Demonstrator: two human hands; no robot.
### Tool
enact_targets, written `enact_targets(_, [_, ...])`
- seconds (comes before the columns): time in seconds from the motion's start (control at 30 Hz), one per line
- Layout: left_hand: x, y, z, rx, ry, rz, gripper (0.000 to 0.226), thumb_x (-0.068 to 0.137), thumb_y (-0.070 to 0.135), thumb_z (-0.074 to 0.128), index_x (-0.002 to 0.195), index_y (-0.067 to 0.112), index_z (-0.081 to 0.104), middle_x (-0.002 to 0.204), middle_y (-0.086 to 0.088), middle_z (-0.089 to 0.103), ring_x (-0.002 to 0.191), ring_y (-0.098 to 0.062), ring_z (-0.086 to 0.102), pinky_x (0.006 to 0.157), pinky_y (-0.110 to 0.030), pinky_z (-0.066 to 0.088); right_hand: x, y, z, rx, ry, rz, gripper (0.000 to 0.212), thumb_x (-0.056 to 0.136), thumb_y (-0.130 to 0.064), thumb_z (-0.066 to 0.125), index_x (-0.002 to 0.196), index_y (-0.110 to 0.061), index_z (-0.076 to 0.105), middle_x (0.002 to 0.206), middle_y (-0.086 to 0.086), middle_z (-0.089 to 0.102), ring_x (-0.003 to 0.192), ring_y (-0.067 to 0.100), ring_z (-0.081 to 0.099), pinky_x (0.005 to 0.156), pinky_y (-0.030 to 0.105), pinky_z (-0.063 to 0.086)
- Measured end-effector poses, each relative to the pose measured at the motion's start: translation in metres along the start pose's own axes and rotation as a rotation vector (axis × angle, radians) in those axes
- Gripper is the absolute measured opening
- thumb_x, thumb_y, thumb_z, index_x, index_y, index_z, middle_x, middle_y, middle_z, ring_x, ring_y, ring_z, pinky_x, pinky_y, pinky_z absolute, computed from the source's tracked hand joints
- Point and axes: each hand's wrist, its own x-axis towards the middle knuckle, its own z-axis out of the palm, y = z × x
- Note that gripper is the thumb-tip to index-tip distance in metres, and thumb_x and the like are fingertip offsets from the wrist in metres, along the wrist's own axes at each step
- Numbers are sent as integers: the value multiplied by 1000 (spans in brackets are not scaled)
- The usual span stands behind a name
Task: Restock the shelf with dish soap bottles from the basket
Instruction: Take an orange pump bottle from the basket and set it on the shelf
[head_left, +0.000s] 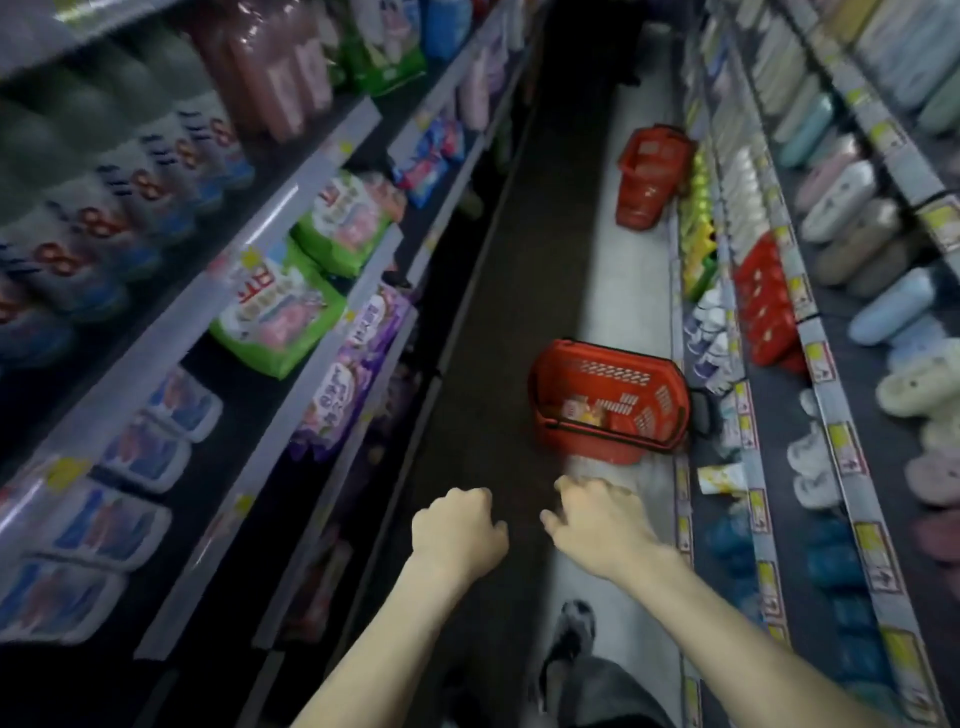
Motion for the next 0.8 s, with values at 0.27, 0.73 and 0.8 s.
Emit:
enact_targets(0.27, [96,91,2,100,-77,49,42,101,46,54,135,23,63,128,-6,68,118,-32,68,94,-39,53,64,93,-7,88,-15,65,45,103,-51,47,130,-17,59,131,5,67,122,31,64,96,40,52])
enact_targets(0.73, [235,216,-14,52,-102,26,37,98,40,52,126,21,66,125,-10,70,117,-38,67,91,-40,52,188,229,-41,161,-103,93,44,102,-48,50,128,-14,60,131,9,67,122,32,63,94,40,48])
enact_targets(0.8, [254,220,-15,47,-124,18,38,97,41,53,127,22,65,126,-10,69,118,-38,67,91,-40,51,207,238,-43,162,-116,92,43,101,-48,51,126,-14,61,130,9,68,120,33,64,93,40,49])
